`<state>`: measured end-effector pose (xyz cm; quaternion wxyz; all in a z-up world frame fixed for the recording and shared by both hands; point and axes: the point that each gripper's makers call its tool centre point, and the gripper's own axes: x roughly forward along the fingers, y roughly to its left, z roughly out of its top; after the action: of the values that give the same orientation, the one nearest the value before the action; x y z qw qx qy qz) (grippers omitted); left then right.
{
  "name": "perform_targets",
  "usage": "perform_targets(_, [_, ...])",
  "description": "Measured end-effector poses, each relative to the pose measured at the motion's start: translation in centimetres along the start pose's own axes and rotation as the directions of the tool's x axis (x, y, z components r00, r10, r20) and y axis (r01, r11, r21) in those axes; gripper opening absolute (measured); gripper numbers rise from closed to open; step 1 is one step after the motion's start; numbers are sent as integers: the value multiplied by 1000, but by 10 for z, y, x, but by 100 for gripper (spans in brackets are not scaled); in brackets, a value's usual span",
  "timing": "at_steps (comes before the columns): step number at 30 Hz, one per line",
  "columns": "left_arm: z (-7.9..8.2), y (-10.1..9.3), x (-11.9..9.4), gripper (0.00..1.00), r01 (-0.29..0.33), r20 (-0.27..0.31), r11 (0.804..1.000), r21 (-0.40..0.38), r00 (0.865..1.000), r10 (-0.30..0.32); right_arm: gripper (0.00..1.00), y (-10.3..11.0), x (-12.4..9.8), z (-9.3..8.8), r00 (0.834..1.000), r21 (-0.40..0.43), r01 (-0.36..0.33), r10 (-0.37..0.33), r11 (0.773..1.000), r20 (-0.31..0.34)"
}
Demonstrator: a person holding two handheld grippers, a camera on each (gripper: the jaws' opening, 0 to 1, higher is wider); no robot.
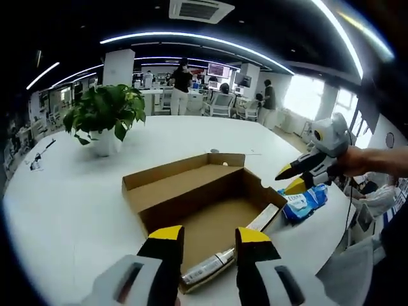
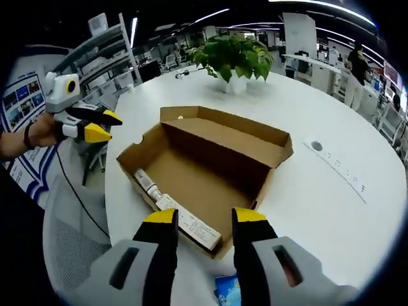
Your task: Operate the shoe box by opening the lid, removing the specified soft item, and placing it in the target area until the item is outside and the box remains undamaged.
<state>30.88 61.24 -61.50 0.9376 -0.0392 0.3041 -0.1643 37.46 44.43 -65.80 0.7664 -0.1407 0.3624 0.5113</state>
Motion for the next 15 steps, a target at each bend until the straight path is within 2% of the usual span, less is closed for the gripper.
perform_targets(3, [-1, -1, -6, 38, 2, 2, 1000, -4, 1000, -2, 32, 1, 8, 0, 998, -82, -20, 15, 996, -57])
perform_targets(6, [-4, -1, -11, 42, 3, -1, 1000, -1, 1000, -3, 33, 4, 16, -1, 994, -124, -56, 43, 991, -103])
perform_targets(11, [-7, 0, -21, 46, 1, -1, 1000, -2, 1000, -1, 35, 5, 28, -8, 975, -236, -117, 67, 965, -210])
perform_targets(15, [-8, 4, -26, 47, -3, 4, 1000, -6, 1000, 3, 36, 4, 38, -6, 967, -246, -154, 95, 957, -236])
